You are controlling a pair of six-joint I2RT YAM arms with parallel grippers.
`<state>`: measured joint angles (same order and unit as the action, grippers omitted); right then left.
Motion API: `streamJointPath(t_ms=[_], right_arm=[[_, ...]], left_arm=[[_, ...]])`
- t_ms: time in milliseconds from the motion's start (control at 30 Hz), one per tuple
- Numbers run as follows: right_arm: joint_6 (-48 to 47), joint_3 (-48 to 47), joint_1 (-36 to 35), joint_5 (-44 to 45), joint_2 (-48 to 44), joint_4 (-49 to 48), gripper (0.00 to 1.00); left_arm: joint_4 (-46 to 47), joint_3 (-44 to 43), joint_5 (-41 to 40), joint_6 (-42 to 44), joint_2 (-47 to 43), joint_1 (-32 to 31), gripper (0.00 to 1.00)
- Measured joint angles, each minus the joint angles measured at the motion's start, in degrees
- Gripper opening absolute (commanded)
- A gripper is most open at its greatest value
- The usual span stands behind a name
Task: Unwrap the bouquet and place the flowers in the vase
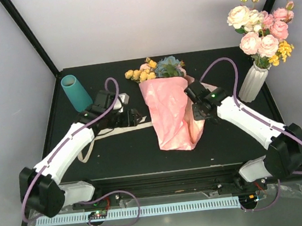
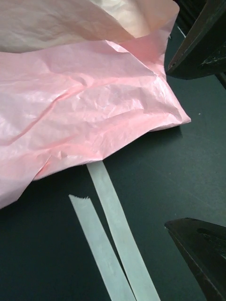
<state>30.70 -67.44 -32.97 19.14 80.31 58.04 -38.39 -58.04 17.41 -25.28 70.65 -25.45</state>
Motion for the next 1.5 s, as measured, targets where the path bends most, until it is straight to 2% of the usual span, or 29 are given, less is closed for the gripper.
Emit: streamJointPath(t_ms=[300, 433, 733, 767, 900, 1167, 1300, 1500], right_arm=[[5.2, 11.2, 2.0, -0.6, -0.2, -0.7, 0.02], [5.7, 14.0, 3.2, -1.4, 1.8, -1.9, 0.02], [5.5, 21.0, 6.1, -5.0, 5.6, -6.5, 0.10], [5.4, 21.5, 6.1, -5.4, 5.7, -6.8, 0.14], [5.4, 21.6, 6.1, -7.3, 5.7, -6.7, 0.49], [5.8, 17.4, 6.1, -8.6, -3.2, -2.0, 0.80], [6.7, 15.2, 6.1, -8.9, -9.1, 1.9, 0.83], [6.7, 12.7, 6.1, -10.6, -16.8, 4.5, 0.74]], left_arm=[[3.2, -4.2, -0.8, 5.1, 13.1, -8.2, 0.80], [5.8, -4.8, -0.9, 9.0, 13.6, -12.5, 0.80], [11.5, -4.8, -1.2, 17.3, 13.6, -17.2, 0.80], [11.5, -4.9, -1.6, 18.0, 13.6, -18.0, 0.80], [11.5, -6.9, -2.4, 19.9, 15.1, -20.3, 0.80], [10.7, -12.0, -7.1, 20.9, 19.1, -21.5, 0.77], [9.7, -16.4, -10.3, 21.0, 21.8, -21.9, 0.71], [7.0, -23.7, -14.0, 21.0, 26.5, -22.4, 0.70]])
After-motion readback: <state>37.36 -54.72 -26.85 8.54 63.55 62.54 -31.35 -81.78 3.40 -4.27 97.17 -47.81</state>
